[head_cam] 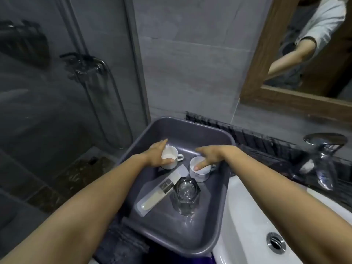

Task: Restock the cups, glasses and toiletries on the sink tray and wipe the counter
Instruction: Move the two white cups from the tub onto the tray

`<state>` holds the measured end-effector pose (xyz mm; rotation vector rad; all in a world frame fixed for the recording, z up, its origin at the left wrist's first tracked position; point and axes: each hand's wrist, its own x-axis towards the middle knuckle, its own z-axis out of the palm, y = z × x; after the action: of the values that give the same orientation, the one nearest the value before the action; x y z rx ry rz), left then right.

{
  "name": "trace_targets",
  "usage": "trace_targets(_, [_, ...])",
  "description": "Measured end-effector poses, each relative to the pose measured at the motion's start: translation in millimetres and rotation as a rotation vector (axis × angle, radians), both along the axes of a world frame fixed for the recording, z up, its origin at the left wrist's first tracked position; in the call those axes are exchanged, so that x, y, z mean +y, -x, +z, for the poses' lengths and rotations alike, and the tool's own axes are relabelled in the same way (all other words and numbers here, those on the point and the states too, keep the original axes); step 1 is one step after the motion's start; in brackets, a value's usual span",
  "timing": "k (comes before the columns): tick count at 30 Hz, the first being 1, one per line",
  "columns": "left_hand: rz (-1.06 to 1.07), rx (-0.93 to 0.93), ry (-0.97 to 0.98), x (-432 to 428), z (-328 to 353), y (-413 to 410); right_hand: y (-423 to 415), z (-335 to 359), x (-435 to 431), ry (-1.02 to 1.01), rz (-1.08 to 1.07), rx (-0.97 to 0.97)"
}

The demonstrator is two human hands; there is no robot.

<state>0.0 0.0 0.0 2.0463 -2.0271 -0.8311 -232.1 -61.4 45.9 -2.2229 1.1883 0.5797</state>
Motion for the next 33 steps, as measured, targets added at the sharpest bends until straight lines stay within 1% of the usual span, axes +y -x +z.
trace_targets(2, [0.021, 0.014, 0.007, -5, -7, 1, 1, -5, -1, -0.008, -0.011, -0.008])
trace_targets(5, [0.070, 0.073, -0.006, -8, -20, 5, -2, -15, 2, -0.010, -0.013, 0.059])
trace_targets(9, [0.138, 0.096, 0.085, -16, -34, 10, -10, -21, 2, -0.021, -0.031, 0.084])
trace_targets(12, [0.208, 0.151, 0.115, -19, -41, 13, -11, -29, 6, 0.034, -0.008, 0.128])
trace_targets(18, [0.276, 0.237, 0.122, -20, -48, 12, -7, -33, 7, 0.088, 0.004, 0.099])
trace_targets(22, [0.307, 0.272, 0.117, -18, -49, 14, -7, -33, 8, 0.109, -0.027, 0.077])
trace_targets(33, [0.337, 0.278, 0.154, -12, -46, 15, -8, -34, 10, 0.185, -0.105, 0.042])
